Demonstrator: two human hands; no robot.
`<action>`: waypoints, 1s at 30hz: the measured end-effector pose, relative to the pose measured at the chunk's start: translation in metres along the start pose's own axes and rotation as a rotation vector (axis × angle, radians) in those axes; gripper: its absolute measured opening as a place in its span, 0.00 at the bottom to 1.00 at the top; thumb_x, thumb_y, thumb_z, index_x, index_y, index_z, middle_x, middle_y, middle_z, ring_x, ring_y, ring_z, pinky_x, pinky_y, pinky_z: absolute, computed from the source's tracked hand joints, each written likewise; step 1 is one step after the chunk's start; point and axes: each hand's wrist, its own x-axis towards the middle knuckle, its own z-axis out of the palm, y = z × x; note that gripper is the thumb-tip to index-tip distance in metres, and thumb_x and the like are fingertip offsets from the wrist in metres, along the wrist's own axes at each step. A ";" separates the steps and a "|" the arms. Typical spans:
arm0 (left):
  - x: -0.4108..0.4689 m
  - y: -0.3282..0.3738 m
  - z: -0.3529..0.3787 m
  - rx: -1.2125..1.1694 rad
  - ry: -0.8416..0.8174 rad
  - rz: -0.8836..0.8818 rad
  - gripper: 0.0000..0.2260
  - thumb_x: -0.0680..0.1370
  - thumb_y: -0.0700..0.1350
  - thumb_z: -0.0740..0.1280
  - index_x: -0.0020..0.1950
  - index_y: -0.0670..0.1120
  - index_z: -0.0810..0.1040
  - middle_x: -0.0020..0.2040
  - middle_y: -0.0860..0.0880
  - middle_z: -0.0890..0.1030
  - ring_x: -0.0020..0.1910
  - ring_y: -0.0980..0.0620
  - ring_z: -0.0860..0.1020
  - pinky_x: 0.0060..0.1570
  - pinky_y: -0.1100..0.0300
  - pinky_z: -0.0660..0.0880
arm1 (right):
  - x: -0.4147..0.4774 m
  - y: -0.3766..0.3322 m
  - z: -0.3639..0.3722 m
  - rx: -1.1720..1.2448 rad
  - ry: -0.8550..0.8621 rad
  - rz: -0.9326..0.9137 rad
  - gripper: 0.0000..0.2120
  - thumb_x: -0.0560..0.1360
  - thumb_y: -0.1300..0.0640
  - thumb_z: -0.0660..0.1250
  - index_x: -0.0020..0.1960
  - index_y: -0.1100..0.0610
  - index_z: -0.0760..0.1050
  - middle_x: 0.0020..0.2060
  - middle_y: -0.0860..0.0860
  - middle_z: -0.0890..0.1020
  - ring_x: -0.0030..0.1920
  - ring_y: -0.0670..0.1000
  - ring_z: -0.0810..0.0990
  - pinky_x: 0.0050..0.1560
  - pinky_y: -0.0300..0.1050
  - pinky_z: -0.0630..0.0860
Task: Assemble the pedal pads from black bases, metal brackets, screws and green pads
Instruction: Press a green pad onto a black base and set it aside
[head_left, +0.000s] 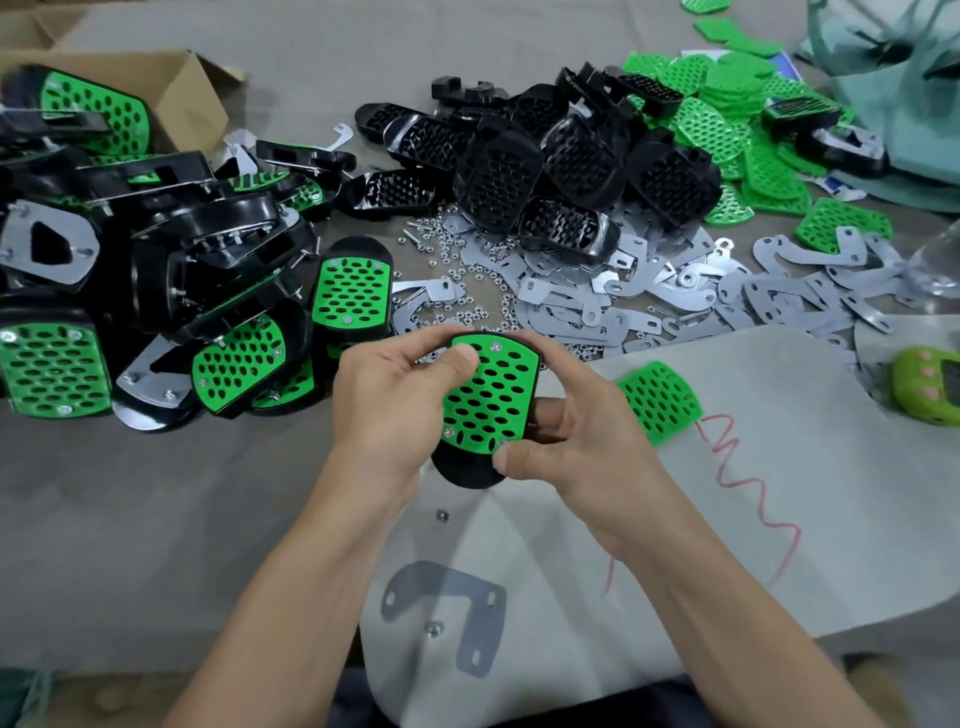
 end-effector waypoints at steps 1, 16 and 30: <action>0.001 -0.001 0.000 0.004 -0.008 0.001 0.08 0.75 0.36 0.74 0.45 0.49 0.88 0.39 0.45 0.86 0.37 0.50 0.83 0.40 0.56 0.81 | 0.000 0.001 0.001 0.007 0.013 0.007 0.42 0.64 0.72 0.73 0.72 0.44 0.69 0.47 0.60 0.87 0.49 0.62 0.87 0.56 0.68 0.80; 0.003 -0.003 -0.003 -0.052 -0.263 -0.173 0.09 0.82 0.38 0.66 0.57 0.47 0.84 0.49 0.45 0.87 0.45 0.48 0.85 0.38 0.57 0.82 | 0.009 0.003 -0.016 -0.194 0.004 0.014 0.43 0.65 0.75 0.73 0.70 0.40 0.70 0.44 0.53 0.88 0.42 0.55 0.88 0.30 0.49 0.82; -0.002 0.000 -0.022 0.093 -0.470 -0.049 0.35 0.77 0.22 0.59 0.69 0.60 0.74 0.52 0.45 0.87 0.52 0.45 0.86 0.45 0.53 0.84 | 0.017 -0.011 -0.024 -0.028 -0.022 -0.083 0.42 0.62 0.76 0.71 0.70 0.46 0.72 0.47 0.58 0.87 0.47 0.62 0.87 0.48 0.60 0.83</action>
